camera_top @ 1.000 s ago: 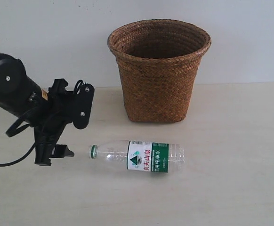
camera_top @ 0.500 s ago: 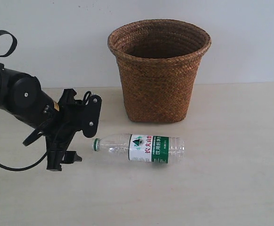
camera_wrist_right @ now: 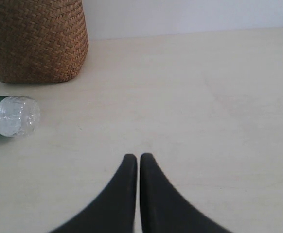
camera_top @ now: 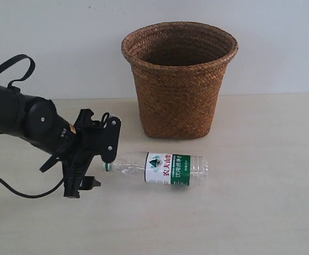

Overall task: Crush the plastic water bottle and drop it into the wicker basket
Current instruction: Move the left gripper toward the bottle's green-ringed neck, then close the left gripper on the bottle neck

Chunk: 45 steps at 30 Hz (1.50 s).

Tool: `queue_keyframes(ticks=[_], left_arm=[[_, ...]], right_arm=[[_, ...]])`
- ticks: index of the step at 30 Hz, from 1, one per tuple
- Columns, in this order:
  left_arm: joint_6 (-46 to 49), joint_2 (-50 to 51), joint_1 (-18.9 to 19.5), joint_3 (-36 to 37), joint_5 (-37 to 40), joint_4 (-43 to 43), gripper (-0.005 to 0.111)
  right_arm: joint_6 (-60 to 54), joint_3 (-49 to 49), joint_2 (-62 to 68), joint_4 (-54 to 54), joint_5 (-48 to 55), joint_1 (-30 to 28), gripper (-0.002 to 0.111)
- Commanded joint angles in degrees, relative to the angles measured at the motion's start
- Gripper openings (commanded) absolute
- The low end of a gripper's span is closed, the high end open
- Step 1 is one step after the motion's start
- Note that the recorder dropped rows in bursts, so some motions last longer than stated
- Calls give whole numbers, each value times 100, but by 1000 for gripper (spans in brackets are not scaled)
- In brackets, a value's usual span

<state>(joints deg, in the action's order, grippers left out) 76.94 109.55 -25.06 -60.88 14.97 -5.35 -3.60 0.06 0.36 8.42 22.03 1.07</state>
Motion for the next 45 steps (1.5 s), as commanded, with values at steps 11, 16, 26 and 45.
queue_keyframes(ticks=[11,16,26,45], left_arm=[[458,424,-93,23,-641,-133,73],[458,424,-93,23,-654,-133,48],[513,424,-201,23,-654,-133,65],[-1,384,-356,23,-902,-133,4]], right_arm=[[7,-6,-36,3,-5,12,0],[7,-6,-36,3,-5,12,0],[7,-6,-36,3,-5,12,0],[7,-6,-36,3,-5,12,0]])
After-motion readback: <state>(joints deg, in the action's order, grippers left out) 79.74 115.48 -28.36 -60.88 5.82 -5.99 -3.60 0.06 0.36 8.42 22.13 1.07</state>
